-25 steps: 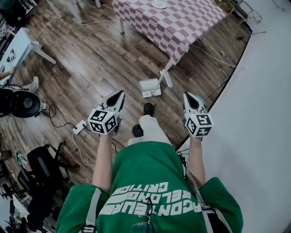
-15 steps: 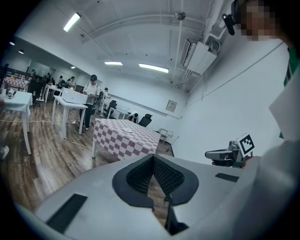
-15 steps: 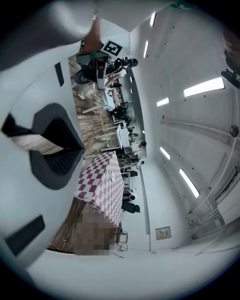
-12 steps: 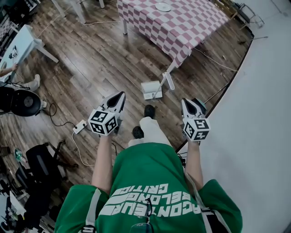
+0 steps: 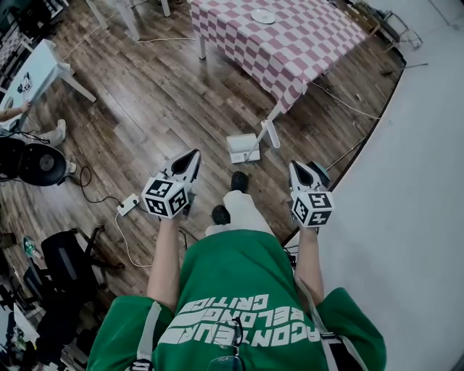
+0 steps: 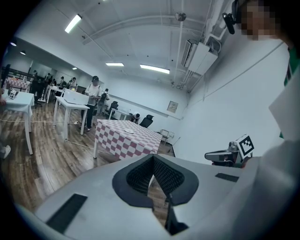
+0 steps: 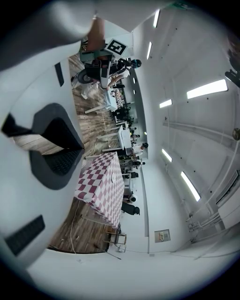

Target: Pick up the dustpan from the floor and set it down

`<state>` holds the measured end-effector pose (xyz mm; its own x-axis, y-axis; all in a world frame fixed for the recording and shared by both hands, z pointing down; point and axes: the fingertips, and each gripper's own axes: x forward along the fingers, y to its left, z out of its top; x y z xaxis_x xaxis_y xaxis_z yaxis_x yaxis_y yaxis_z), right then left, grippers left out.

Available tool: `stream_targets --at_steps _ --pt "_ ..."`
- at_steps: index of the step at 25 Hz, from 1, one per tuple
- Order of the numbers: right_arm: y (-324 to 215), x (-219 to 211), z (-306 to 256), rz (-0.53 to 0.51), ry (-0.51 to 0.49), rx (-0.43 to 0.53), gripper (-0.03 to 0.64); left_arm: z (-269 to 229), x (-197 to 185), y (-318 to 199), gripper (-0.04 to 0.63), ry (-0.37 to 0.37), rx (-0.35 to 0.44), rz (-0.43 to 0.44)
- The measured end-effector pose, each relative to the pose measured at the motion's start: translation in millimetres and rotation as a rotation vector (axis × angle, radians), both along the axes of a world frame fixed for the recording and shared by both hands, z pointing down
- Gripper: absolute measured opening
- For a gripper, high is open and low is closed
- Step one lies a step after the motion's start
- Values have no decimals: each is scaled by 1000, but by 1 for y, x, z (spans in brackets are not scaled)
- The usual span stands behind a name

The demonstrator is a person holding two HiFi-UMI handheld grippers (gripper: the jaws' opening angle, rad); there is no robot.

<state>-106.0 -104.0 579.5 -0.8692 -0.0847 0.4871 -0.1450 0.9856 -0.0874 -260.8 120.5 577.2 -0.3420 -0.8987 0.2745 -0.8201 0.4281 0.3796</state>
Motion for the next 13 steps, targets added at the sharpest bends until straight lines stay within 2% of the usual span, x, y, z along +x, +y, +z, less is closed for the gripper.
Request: stream_targets --at_steps 13 --pt "-7 3 3 12 11 5 8 0 4 0 3 -5 -1 7"
